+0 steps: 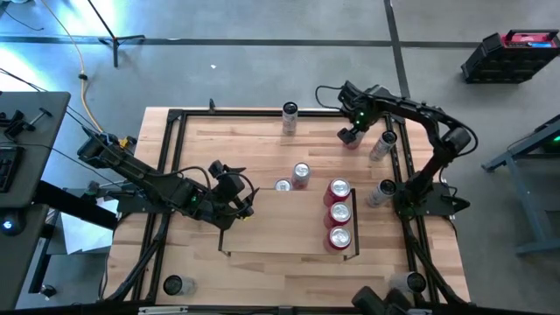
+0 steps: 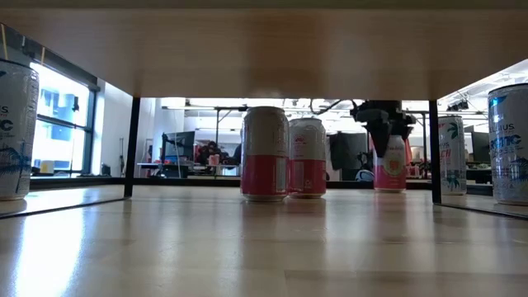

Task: Place canned beverage on shelf
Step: Put the top pink and white bottle on the shelf

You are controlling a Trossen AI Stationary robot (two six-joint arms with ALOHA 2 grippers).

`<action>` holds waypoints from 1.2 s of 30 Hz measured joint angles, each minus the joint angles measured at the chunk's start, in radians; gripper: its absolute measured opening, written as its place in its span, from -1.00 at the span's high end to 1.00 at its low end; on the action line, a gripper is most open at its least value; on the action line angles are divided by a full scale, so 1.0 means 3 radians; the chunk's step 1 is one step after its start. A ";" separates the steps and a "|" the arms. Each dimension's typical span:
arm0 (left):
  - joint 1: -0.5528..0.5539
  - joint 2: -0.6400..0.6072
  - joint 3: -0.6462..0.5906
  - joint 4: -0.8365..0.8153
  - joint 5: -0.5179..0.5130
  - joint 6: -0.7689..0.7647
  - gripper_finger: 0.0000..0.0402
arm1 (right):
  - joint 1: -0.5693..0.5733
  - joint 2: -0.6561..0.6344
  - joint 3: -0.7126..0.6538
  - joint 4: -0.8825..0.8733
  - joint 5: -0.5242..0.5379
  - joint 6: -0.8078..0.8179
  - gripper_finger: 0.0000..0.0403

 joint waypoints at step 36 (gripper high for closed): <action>-0.0127 0.0000 0.0001 0.0069 0.0269 0.0004 -0.70 | 0.0660 -0.0008 0.1217 -0.1236 0.0561 0.0475 -0.41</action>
